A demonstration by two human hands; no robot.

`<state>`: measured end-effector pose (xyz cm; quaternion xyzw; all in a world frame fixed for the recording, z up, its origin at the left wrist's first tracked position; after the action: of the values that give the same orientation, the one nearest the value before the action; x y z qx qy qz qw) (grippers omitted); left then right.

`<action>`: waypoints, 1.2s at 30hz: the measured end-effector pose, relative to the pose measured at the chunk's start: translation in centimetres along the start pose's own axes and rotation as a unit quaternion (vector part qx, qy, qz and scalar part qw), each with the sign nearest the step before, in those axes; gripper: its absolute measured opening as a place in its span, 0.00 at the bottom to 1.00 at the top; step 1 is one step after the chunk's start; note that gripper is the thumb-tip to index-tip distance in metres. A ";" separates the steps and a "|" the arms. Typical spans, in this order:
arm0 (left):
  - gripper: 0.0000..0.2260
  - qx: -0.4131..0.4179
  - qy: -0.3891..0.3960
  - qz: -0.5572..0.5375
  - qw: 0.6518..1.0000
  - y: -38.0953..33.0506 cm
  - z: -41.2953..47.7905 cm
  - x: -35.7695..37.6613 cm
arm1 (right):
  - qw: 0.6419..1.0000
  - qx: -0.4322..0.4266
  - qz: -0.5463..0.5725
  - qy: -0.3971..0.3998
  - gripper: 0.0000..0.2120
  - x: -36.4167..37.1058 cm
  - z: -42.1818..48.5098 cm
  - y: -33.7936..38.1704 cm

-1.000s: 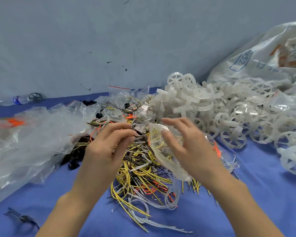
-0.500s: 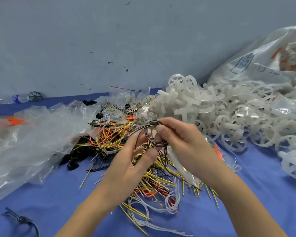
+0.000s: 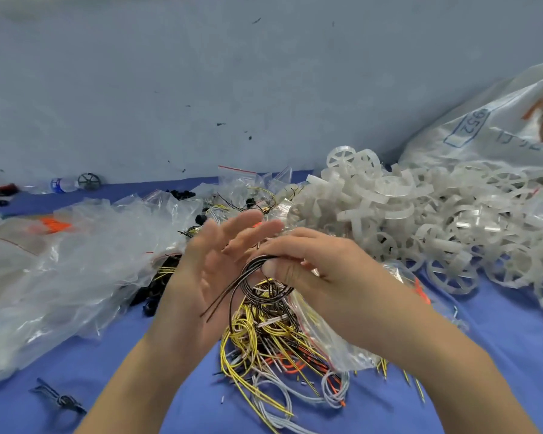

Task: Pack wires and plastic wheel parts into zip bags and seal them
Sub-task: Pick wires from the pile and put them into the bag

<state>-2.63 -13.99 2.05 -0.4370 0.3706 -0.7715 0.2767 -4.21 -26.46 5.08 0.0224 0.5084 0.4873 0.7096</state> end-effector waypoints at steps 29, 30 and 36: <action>0.16 -0.265 -0.123 0.226 0.929 5.1 -1.9 -4.6 | 0.956 0.256 -0.143 0.013 0.31 1.9 -1.7 -7.0; 0.15 -0.301 -0.110 0.224 0.920 5.5 -2.3 -4.7 | 0.946 0.263 -0.181 0.064 0.34 2.6 -2.4 -7.3; 0.18 -0.363 -0.048 0.239 0.900 7.0 -2.6 -2.9 | 0.938 0.272 -0.213 0.030 0.10 2.2 -3.6 -8.3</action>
<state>-2.84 -15.03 -5.91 -0.4417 0.7043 -0.4728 0.2921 -1.35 -30.91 -2.56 0.0912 0.6352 0.1688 0.7482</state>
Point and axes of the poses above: each hand's wrist, its own z-axis towards the middle knuckle, its own x-axis out of the palm, y = z × x, the point moved 7 cm from there along z, towards the middle knuckle, and after that the axes turned 11 degrees about -z, right-handed, at the moved point
